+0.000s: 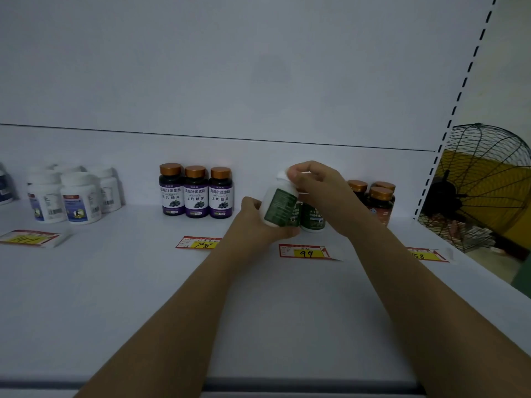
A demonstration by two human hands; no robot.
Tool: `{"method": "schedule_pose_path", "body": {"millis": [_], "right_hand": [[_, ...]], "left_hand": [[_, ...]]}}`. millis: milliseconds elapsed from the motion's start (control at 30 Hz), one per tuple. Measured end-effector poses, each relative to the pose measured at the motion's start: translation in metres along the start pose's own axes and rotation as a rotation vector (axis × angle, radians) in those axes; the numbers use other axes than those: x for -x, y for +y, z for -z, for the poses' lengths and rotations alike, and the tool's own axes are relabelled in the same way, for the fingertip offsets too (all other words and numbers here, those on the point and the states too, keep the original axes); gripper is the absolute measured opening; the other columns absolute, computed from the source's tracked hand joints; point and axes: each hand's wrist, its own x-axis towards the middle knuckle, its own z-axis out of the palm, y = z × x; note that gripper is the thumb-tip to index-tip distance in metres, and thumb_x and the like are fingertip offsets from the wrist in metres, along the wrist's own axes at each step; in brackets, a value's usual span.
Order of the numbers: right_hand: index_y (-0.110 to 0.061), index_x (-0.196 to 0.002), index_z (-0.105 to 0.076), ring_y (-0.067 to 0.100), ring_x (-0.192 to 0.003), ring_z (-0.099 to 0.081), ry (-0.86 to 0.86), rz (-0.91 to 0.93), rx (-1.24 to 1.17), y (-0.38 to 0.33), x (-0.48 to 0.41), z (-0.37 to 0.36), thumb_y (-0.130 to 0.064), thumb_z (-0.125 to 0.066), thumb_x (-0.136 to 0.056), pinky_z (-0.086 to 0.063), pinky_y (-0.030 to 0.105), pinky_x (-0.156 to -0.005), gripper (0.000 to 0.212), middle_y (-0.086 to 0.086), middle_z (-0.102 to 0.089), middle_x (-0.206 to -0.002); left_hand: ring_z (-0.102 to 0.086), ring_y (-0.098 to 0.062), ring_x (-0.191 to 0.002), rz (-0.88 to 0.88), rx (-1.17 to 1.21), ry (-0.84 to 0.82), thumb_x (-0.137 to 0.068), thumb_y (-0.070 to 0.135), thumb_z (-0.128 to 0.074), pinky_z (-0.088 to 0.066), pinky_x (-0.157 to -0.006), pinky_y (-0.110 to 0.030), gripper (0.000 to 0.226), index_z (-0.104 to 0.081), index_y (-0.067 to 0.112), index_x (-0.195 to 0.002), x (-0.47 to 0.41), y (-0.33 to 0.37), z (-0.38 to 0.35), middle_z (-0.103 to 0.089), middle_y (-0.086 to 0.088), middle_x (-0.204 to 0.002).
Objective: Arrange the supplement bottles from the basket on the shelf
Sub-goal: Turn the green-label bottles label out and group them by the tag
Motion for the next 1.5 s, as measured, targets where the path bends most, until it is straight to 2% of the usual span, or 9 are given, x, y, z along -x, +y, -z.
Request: {"method": "schedule_pose_path", "body": {"millis": [200,333,500,600,767,900,1133,1300,1500], "right_hand": [[-0.013,-0.110,-0.061,0.021,-0.105,-0.060,-0.096,-0.057,-0.281,0.000,-0.001,0.006,-0.016,-0.048,-0.097,-0.052,0.032,-0.091,0.018,0.010,-0.061,-0.119],[-0.022,-0.113,-0.061,0.018,-0.105,-0.062,-0.037,-0.008,0.027,0.004,0.002,-0.004,-0.034,-0.059,-0.091,-0.055,0.038,-0.090,0.025,0.002,-0.063,-0.113],[-0.013,-0.118,-0.059,0.020,-0.106,-0.062,-0.077,0.017,-0.122,0.002,0.004,0.003,-0.013,-0.051,-0.097,-0.056,0.034,-0.088,0.023,0.006,-0.063,-0.116],[-0.011,-0.120,-0.057,0.020,-0.111,-0.060,-0.154,0.014,-0.249,0.000,0.004,0.006,-0.007,-0.046,-0.098,-0.053,0.034,-0.093,0.025,0.008,-0.061,-0.124],[-0.023,-0.125,-0.058,0.010,-0.104,-0.063,-0.147,0.009,-0.080,-0.002,0.006,-0.004,-0.028,-0.056,-0.094,-0.056,0.026,-0.083,0.031,-0.004,-0.064,-0.114],[-0.023,-0.121,-0.061,0.014,-0.099,-0.066,-0.093,-0.006,-0.111,0.000,0.006,-0.007,-0.020,-0.064,-0.089,-0.058,0.022,-0.075,0.032,0.002,-0.067,-0.110],[-0.014,-0.130,-0.052,0.024,-0.111,-0.062,-0.215,-0.063,-0.278,-0.002,0.006,0.014,-0.010,-0.048,-0.097,-0.054,0.035,-0.092,0.033,0.010,-0.063,-0.121],[-0.012,-0.118,-0.058,0.019,-0.103,-0.064,-0.099,-0.069,-0.103,-0.002,0.004,0.010,-0.023,-0.060,-0.092,-0.056,0.026,-0.083,0.029,0.006,-0.065,-0.112],[-0.011,-0.120,-0.058,0.023,-0.104,-0.065,-0.066,-0.090,-0.024,0.004,0.004,0.012,-0.020,-0.061,-0.091,-0.054,0.035,-0.090,0.030,0.010,-0.067,-0.110]], "left_hand": [[-0.053,0.000,-0.080,-0.046,-0.008,-0.052,-0.077,0.025,-0.076,-0.042,-0.061,-0.012,0.046,-0.044,0.022,-0.110,0.002,0.001,-0.001,-0.055,0.011,-0.095],[-0.051,-0.002,-0.080,-0.044,-0.075,0.041,-0.070,0.028,-0.081,-0.039,-0.056,-0.011,0.057,-0.038,0.020,-0.108,0.002,0.000,0.000,-0.048,0.013,-0.092],[-0.055,-0.005,-0.083,0.026,0.058,-0.064,-0.073,0.025,-0.079,-0.047,-0.064,-0.016,0.064,-0.030,0.023,-0.115,0.000,0.003,0.001,-0.051,0.007,-0.100],[-0.057,-0.004,-0.079,0.000,0.050,-0.114,-0.076,0.023,-0.076,-0.048,-0.061,-0.014,0.049,-0.045,0.022,-0.114,0.002,0.004,0.001,-0.057,0.011,-0.093],[-0.055,-0.001,-0.079,-0.026,0.029,0.066,-0.070,0.024,-0.082,-0.042,-0.060,-0.012,0.055,-0.044,0.018,-0.109,0.000,0.000,0.000,-0.055,0.012,-0.091],[-0.057,-0.004,-0.082,0.006,0.015,0.029,-0.069,0.026,-0.082,-0.048,-0.067,-0.016,0.061,-0.041,0.017,-0.113,-0.002,-0.001,-0.001,-0.056,0.008,-0.098],[-0.061,0.004,-0.081,-0.025,0.105,-0.064,-0.075,0.022,-0.077,-0.046,-0.062,-0.010,0.043,-0.054,0.023,-0.111,-0.001,0.002,0.002,-0.062,0.017,-0.092],[-0.062,-0.001,-0.084,-0.010,0.075,-0.016,-0.070,0.018,-0.081,-0.045,-0.066,-0.014,0.048,-0.050,0.021,-0.107,-0.002,0.000,0.001,-0.062,0.012,-0.093],[-0.060,-0.007,-0.091,0.017,0.042,-0.045,-0.073,0.024,-0.079,-0.043,-0.068,-0.017,0.048,-0.049,0.020,-0.109,-0.002,-0.002,0.000,-0.060,0.007,-0.102]]}}
